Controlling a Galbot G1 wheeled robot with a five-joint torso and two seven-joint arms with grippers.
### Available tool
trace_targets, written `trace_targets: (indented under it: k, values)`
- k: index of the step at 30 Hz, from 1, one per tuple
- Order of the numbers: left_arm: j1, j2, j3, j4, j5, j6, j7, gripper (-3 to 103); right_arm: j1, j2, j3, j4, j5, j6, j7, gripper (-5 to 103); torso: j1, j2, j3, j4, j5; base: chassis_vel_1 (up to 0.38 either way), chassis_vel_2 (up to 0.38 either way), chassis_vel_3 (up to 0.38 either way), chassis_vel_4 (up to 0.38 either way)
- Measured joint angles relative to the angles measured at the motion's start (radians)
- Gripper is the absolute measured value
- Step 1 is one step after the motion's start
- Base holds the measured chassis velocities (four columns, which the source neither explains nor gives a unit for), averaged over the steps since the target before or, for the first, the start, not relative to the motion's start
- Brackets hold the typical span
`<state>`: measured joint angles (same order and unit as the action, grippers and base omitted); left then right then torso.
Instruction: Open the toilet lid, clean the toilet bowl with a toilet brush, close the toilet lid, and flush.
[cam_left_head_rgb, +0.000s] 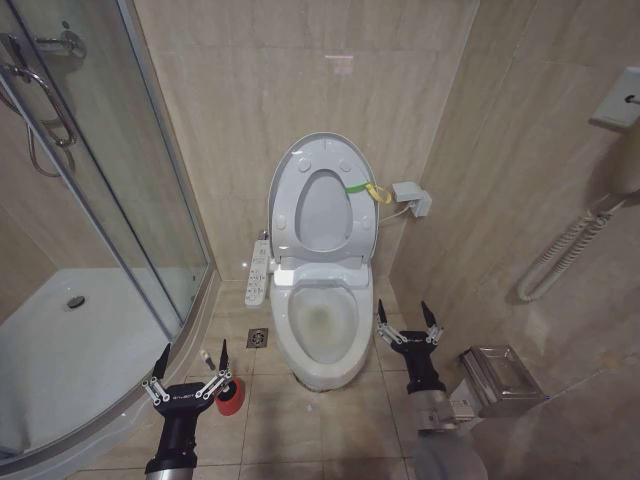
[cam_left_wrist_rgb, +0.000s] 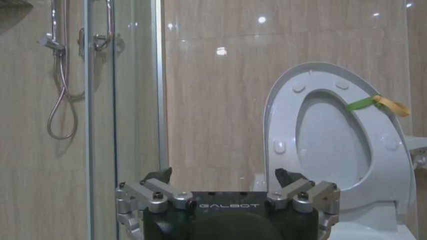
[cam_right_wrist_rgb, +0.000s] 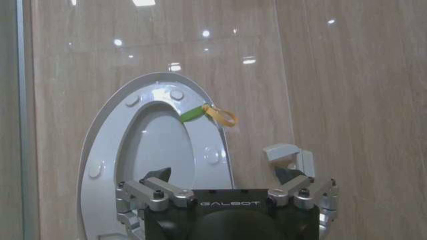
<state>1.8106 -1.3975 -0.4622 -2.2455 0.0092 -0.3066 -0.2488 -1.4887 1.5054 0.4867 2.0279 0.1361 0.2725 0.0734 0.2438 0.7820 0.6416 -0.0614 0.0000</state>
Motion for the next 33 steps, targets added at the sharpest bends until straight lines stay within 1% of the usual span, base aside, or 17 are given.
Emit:
trace_targets:
  k: [4,6,9,22,29,33]
  values:
    - [0.0,0.0,0.0,0.0,0.0,0.0,0.0,100,0.009,0.004,0.001,-0.004,-0.005,0.002,0.012,100,0.0,0.0,0.0,0.0,0.0,0.0,0.0,0.0,0.0]
    - [0.0,0.0,0.0,0.0,0.0,0.0,0.0,100,0.013,0.004,0.005,-0.011,-0.025,0.015,0.019,100,0.0,0.0,0.0,0.0,-0.0001,-0.059,0.053,0.048,-0.069]
    - [0.0,0.0,0.0,0.0,0.0,0.0,0.0,100,0.016,0.004,0.007,-0.017,-0.03,0.025,0.022,100,0.0,0.0,0.0,0.0,0.0,-0.033,0.036,0.029,-0.043]
    - [0.0,0.0,0.0,0.0,0.0,0.0,0.0,100,0.063,0.001,0.01,-0.043,-0.032,0.023,0.051,100,0.0,0.0,0.0,0.0,0.0,-0.005,0.001,0.002,-0.004]
    - [0.0,0.0,0.0,0.0,0.0,0.0,0.0,100,0.086,-0.002,0.017,-0.059,-0.031,0.019,0.06,100,0.0,0.0,0.0,0.0,0.0,-0.158,0.072,0.154,-0.075]
    - [0.0,0.0,0.0,0.0,0.0,0.0,0.0,100,0.095,-0.002,0.024,-0.07,-0.049,0.027,0.061,100,0.001,0.0,0.0,-0.0001,0.0002,-0.227,0.119,0.188,-0.118]
